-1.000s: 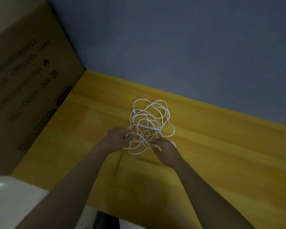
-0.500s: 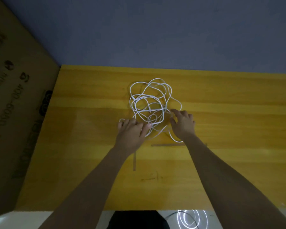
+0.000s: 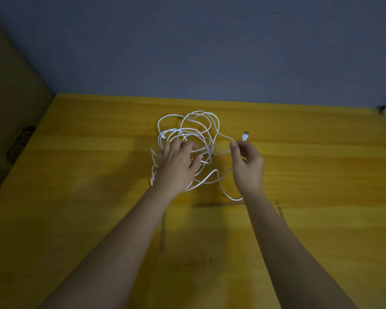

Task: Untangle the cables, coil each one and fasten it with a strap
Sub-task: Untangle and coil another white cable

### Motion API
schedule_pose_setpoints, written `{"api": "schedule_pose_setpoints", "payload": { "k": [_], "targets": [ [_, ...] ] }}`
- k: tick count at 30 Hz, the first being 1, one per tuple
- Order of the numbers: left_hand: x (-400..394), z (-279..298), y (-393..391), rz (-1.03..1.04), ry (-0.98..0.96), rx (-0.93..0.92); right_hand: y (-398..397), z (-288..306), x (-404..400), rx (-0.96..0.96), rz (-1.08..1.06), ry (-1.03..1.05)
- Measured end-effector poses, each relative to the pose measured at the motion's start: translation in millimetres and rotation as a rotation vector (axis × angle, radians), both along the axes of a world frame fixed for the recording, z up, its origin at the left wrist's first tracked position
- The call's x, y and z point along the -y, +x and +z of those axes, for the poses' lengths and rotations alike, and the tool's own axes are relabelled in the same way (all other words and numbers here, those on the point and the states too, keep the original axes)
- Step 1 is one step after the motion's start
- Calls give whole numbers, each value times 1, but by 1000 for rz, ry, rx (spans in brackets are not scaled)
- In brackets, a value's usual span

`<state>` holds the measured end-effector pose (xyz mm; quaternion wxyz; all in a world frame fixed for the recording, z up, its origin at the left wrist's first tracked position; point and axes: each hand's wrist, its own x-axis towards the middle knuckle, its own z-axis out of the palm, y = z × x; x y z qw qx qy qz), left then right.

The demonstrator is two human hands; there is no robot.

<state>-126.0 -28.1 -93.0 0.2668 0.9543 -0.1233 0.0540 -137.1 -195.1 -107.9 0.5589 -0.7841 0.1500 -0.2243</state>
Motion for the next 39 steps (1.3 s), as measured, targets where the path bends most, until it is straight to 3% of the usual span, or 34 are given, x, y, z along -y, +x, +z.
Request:
{"api": "schedule_pose_setpoints", "payload": {
  "k": [4, 7, 10, 15, 19, 23, 27, 33, 35, 39],
  "targets": [
    [10, -27, 11, -90, 10, 14, 8, -22, 5, 178, 54, 107],
    [13, -29, 10, -146, -132, -10, -1, -22, 1, 299, 127, 206],
    [14, -11, -11, -199, -275, 45, -24, -13, -8, 371, 206, 90],
    [6, 35, -71, -213, 48, 374, -80, 31, -28, 382, 349, -135],
    [-6, 77, -110, -163, 128, 508, -124, 73, -32, 423, 332, -339],
    [-16, 100, -145, -168, -25, 586, -154, 86, -34, 454, 277, -467],
    [-23, 106, -170, -145, -210, 590, -155, 61, -29, 312, 296, -352],
    [-47, 115, -181, -57, -527, 564, -148, 12, -14, 45, 151, -411],
    [-56, 115, -178, -30, -519, 555, -142, 6, -9, 13, 94, -364],
    [-65, 99, -160, 32, -463, 427, -123, 34, -8, 121, -8, 123]
  ]
}}
